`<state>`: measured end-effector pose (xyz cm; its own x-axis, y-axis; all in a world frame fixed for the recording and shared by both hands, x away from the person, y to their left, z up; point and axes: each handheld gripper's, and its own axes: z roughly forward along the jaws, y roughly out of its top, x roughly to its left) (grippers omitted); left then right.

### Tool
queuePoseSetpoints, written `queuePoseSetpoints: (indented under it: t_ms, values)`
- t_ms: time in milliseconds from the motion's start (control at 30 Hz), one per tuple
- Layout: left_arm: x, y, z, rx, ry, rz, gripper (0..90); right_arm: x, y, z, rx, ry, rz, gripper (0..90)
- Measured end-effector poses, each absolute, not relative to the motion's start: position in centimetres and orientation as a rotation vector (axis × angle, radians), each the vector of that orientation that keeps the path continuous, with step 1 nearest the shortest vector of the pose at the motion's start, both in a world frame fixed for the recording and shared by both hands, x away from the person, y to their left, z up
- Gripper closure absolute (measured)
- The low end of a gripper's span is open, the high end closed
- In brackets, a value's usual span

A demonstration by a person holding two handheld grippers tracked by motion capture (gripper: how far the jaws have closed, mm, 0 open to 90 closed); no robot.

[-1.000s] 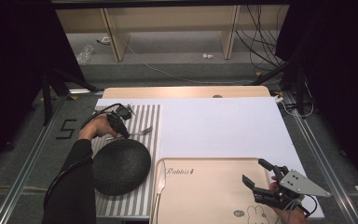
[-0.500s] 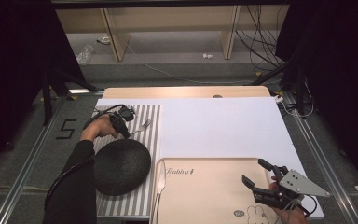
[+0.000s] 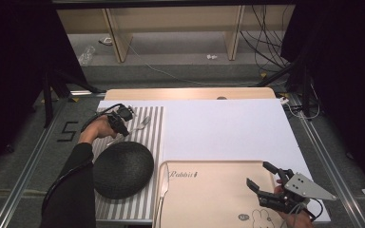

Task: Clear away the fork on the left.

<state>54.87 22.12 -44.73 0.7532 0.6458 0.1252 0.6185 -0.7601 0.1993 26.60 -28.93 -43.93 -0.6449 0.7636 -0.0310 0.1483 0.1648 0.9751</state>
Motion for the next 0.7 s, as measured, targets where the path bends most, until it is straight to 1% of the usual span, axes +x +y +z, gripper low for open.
queuePoseSetpoints:
  t_ms: [100,300,467,567,600,700]
  values:
    - [54.7,22.3,-44.3,2.816,1.02,0.338,82.9,26.6,-28.9,-43.9,0.861,1.915,1.509,22.2]
    - [54.4,23.2,-42.7,2.705,1.134,0.338,82.9,26.6,-28.9,-43.9,0.861,1.915,1.507,22.2]
    - [53.9,23.4,-41.4,2.553,1.255,0.26,82.9,26.6,-28.9,-43.9,0.865,1.914,1.506,22.2]
    - [53.3,23.4,-40.8,2.471,1.284,0.219,82.9,26.6,-28.9,-43.9,0.865,1.913,1.507,22.2]
    - [52.9,23.2,-40.4,2.444,1.274,0.185,82.8,26.6,-28.9,-43.9,0.865,1.912,1.509,22.2]
    - [52.0,22.7,-39.8,2.418,1.234,0.14,82.9,26.6,-28.9,-43.9,0.868,1.911,1.51,22.1]
